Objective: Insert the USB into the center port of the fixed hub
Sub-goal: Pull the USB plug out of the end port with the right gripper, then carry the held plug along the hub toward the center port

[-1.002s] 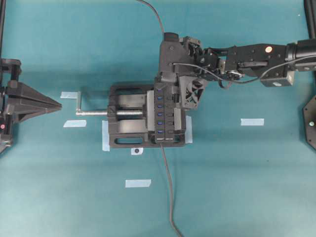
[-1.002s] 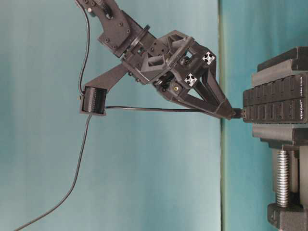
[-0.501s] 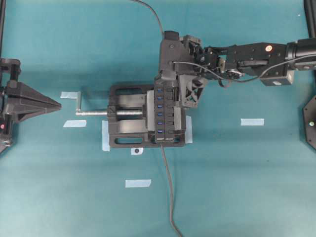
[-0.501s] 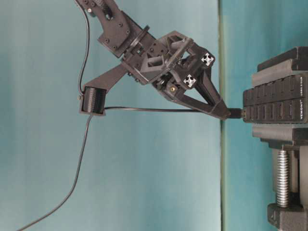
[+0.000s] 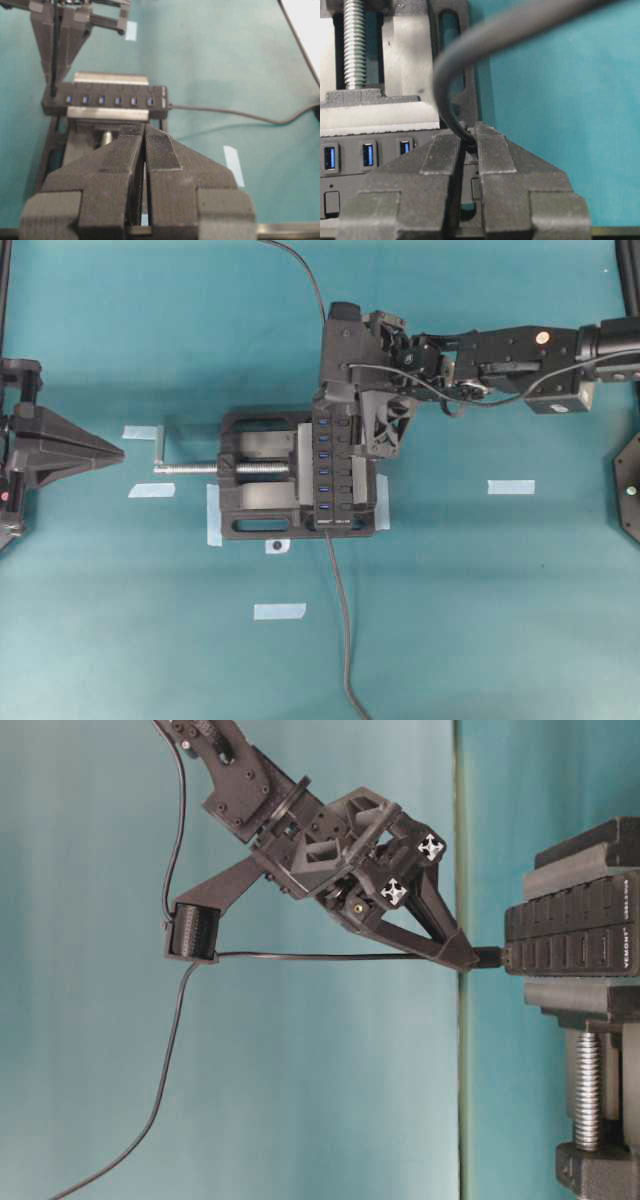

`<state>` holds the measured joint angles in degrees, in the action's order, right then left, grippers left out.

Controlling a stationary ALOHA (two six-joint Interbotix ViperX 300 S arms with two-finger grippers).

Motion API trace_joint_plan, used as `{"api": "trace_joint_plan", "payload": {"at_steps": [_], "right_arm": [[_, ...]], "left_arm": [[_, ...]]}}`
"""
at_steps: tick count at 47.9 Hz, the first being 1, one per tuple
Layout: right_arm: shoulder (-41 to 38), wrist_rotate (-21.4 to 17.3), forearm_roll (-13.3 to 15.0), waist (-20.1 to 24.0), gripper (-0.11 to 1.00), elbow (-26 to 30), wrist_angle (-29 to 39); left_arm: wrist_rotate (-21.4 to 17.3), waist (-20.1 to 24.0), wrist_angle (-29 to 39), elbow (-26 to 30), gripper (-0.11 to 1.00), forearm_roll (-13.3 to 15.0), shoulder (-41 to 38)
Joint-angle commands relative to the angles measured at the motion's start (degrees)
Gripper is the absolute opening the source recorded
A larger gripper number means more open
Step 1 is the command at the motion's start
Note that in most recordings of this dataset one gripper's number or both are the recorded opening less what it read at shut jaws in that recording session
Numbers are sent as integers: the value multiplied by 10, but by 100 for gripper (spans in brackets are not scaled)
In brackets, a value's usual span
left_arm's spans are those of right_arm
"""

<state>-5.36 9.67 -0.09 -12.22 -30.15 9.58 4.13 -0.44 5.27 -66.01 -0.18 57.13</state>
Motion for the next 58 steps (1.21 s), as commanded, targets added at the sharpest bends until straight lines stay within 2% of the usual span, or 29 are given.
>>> {"api": "trace_joint_plan", "payload": {"at_steps": [1,27,32,41,58], "right_arm": [[9,-4,-4,5,7,18,-1],[24,-5,-7,9,7,49,65],[33,-16,-8,10,7,50,84],[49,-39,-8,11,7,51,80],[55,-58,-8,30,7,48,79]], "left_arm": [[2,-1,-3,16,0,-1,-3],[3,-1,-2,15,0,-1,0],[3,-1,-2,14,0,-1,5],[4,-1,-2,10,0,-1,11],[25,-1,-2,4,0,-1,11]]}}
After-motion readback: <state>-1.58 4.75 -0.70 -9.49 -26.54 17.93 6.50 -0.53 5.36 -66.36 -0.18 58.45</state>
